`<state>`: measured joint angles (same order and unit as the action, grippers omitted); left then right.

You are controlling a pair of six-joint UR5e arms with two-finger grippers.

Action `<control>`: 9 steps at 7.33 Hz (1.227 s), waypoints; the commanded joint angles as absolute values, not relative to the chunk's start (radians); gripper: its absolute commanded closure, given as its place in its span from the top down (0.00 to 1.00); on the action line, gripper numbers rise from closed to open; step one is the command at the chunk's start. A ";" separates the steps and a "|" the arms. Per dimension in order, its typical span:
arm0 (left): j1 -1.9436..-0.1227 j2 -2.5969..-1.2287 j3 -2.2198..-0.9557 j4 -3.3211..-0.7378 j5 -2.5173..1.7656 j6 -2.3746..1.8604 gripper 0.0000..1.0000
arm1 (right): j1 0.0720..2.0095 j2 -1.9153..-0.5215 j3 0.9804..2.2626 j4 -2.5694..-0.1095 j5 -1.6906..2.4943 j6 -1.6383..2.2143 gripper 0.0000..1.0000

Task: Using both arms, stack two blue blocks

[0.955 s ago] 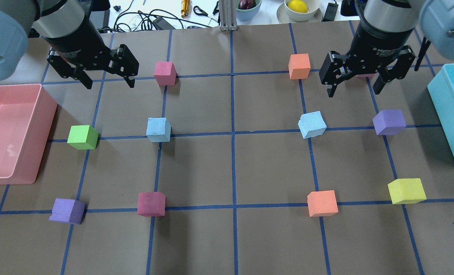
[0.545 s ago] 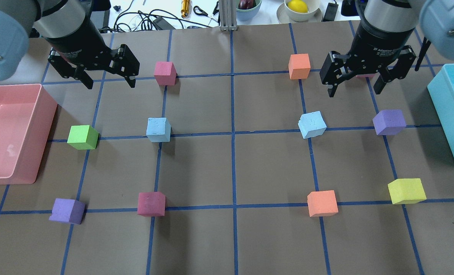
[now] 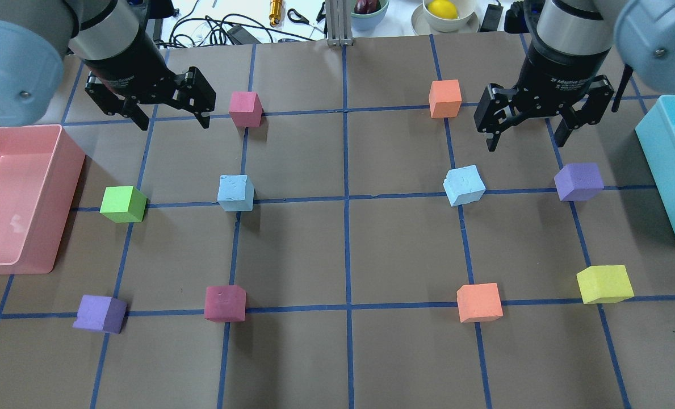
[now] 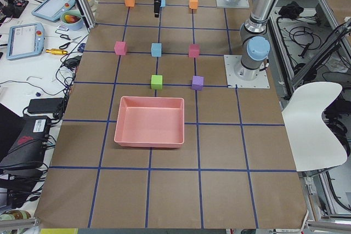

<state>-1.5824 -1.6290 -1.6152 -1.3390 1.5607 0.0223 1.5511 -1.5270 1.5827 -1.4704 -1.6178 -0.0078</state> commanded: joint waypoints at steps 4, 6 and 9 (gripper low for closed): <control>-1.585 -1.654 -2.000 -0.709 1.562 0.133 1.00 | 1.558 -1.307 1.731 -1.888 -1.615 -0.158 1.00; -1.578 -1.707 -2.014 -0.713 1.568 0.059 1.00 | 1.559 -1.263 1.827 -2.128 -1.614 -0.247 1.00; -1.578 -1.850 -1.997 -0.712 1.562 -0.092 1.00 | 1.559 -1.192 1.836 -2.169 -1.608 -0.235 1.00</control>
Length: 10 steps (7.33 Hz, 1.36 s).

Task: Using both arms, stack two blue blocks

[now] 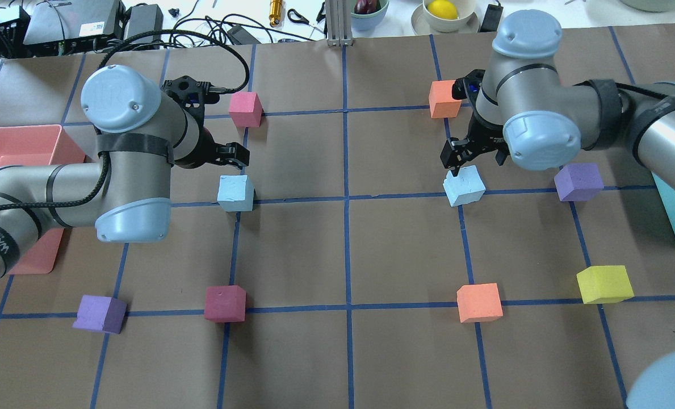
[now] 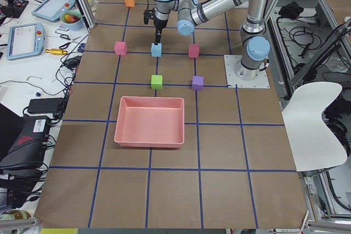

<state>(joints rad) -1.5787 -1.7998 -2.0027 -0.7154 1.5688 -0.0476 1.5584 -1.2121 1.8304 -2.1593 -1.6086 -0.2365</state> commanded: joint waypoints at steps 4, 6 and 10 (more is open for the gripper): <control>-1.586 -1.939 -1.944 -0.722 1.571 -0.107 1.00 | 1.555 -1.172 1.841 -2.169 -1.608 -0.232 0.00; -1.591 -1.925 -1.950 -0.764 1.575 -0.107 1.00 | 1.560 -1.184 1.778 -2.151 -1.601 -0.151 0.00; -1.591 -1.924 -1.950 -0.811 1.572 -0.100 0.91 | 1.701 -1.042 1.350 -1.930 -1.537 0.199 0.00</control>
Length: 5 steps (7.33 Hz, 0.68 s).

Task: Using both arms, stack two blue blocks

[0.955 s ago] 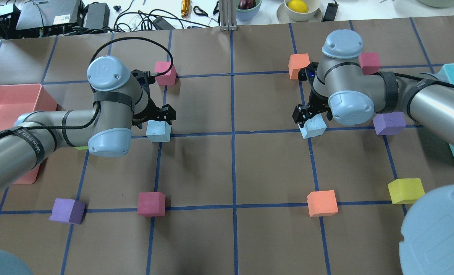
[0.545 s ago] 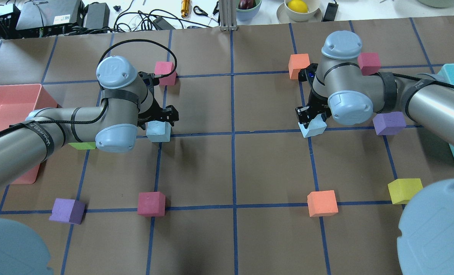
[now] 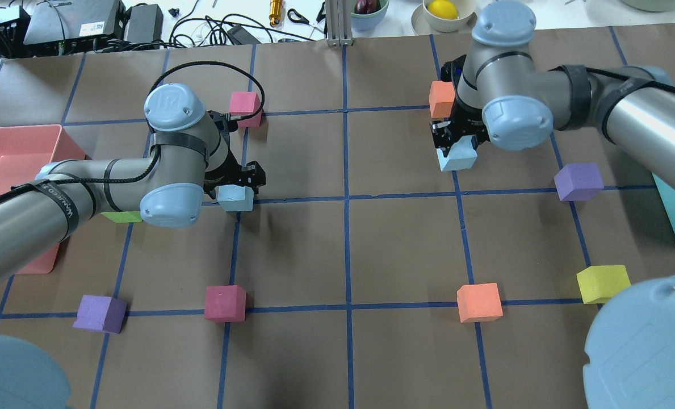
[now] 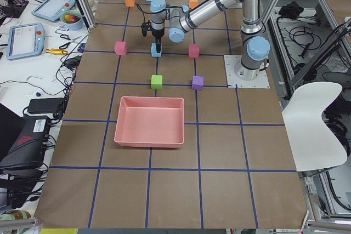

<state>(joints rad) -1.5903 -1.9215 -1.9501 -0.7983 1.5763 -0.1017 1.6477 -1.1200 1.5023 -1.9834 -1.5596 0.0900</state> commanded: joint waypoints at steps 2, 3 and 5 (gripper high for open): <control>-1.591 -1.928 -1.948 -0.813 1.566 -0.109 0.70 | 1.771 -0.889 1.168 -1.928 -1.537 0.370 0.00; -1.591 -1.930 -1.947 -0.813 1.571 -0.106 0.62 | 1.798 -0.834 1.120 -1.933 -1.539 0.379 0.00; -1.589 -1.921 -1.942 -0.811 1.569 -0.095 0.11 | 1.813 -0.761 1.037 -1.934 -1.523 0.379 0.00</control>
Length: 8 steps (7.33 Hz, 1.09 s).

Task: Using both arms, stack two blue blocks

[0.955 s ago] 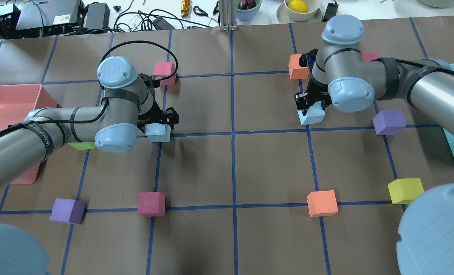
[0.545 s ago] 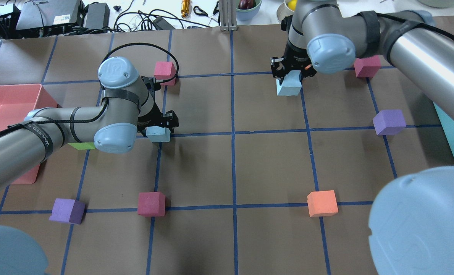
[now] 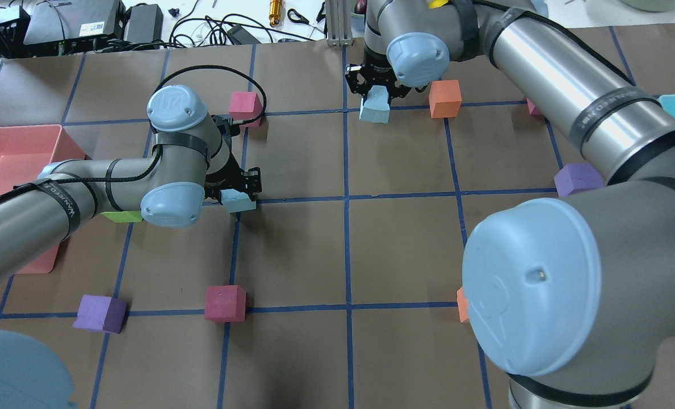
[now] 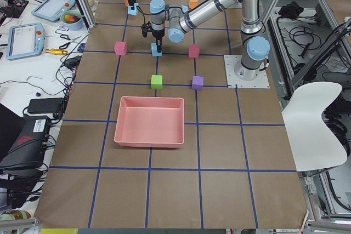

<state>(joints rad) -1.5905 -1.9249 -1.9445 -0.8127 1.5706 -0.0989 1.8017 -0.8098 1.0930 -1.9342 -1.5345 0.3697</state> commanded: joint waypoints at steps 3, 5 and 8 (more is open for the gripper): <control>-1.589 -1.901 -1.849 -0.929 1.566 -0.069 0.00 | 1.839 -0.703 0.996 -1.942 -1.499 0.356 0.00; -1.592 -1.905 -1.705 -1.107 1.566 -0.064 0.00 | 1.844 -0.686 0.996 -1.942 -1.499 0.322 0.00; -1.592 -1.917 -1.620 -1.175 1.560 -0.054 0.00 | 1.842 -0.672 0.997 -1.942 -1.471 0.340 0.85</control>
<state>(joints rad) -1.5922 -1.9130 -1.6470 -1.1550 1.5639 -0.0560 1.8428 -0.6771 0.9959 -1.9422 -1.4814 0.3332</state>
